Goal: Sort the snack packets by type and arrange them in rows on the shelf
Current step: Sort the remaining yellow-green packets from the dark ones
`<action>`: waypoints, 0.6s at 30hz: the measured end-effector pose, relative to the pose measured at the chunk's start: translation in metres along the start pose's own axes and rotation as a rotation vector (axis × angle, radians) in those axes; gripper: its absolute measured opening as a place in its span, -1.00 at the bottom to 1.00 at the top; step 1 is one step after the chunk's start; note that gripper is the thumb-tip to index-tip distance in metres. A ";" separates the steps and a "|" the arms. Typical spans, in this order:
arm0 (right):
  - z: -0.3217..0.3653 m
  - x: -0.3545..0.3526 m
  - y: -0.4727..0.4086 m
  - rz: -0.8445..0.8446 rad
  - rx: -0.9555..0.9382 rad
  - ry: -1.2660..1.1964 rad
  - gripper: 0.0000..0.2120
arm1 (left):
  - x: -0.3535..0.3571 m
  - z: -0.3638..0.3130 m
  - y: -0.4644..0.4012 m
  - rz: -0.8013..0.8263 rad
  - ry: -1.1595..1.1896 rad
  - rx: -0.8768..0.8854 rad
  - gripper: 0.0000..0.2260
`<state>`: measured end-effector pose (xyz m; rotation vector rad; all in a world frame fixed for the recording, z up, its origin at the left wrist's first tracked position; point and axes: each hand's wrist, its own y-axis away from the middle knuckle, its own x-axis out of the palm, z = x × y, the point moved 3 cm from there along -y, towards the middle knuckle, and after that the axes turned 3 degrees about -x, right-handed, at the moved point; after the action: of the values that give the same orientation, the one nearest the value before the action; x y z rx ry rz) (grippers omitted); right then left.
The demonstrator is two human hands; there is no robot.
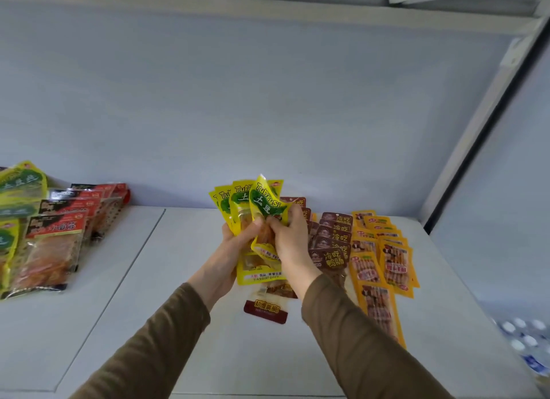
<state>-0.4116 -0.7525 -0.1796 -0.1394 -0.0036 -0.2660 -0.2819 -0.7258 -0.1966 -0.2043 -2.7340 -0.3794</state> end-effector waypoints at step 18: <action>-0.032 0.140 0.027 0.402 0.458 -0.308 -0.43 | -0.131 -0.060 0.034 -0.201 -0.102 -0.039 -0.55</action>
<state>-0.2696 -0.7681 -0.2120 0.2754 -0.3377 0.1634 -0.1344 -0.7223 -0.1848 0.0434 -2.8583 -0.4903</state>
